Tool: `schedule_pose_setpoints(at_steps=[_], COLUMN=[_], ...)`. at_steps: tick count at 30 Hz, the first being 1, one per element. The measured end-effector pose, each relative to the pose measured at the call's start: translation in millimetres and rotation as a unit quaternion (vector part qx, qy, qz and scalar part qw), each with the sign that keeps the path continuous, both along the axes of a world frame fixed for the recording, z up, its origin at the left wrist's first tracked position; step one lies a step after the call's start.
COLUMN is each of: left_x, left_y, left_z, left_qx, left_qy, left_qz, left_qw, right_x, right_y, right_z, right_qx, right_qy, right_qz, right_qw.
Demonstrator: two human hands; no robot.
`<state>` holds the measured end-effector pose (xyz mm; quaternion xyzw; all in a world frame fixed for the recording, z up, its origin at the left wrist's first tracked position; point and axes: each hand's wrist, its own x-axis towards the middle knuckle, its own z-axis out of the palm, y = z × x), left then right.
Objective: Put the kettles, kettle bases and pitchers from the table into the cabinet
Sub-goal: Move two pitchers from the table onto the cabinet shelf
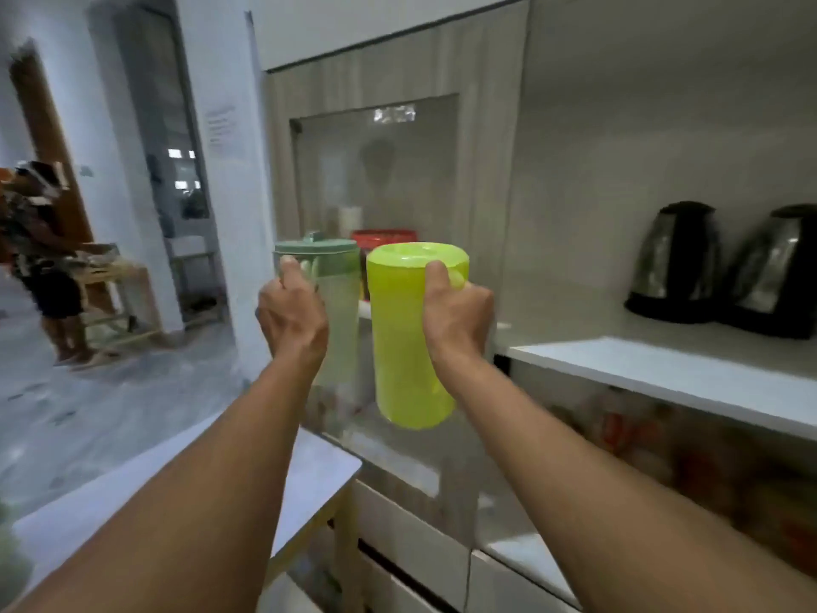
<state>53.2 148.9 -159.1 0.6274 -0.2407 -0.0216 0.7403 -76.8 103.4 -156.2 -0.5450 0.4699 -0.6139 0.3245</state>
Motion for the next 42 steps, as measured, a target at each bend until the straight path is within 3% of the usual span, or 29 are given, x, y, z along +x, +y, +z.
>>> schedule_pose_setpoints(at_steps=[6,13,27,31,42], left_x=[-106.6,-198.2,-222.7,-224.6,-209.5], left_y=[-75.5,-135.3,-374.8,-430.4,-557.4], left_z=[8.9,18.3,-11.7,-27.7,-27.2], left_qx=[-0.054,-0.052,0.062,0.023,0.029], left_qy=[0.016,-0.021,0.034,0.028,0.022], left_qz=[-0.177,-0.295,-0.231,-0.231,-0.271], left_qw=[0.983,0.954,0.97,0.972,0.962], right_x=[-122.4,-196.9,-232.7,-230.3,-217.2], right_y=[-25.1,-84.7,-322.2,-392.0,-513.7], right_z=[32.4,44.5,34.9,34.0,29.1], right_qx=[-0.052,-0.057,0.016,0.005,0.032], right_qy=[-0.051,-0.055,-0.023,0.049,0.003], right_qz=[-0.169,-0.253,-0.181,-0.151,-0.165], right_qw=[0.983,0.964,0.983,0.987,0.986])
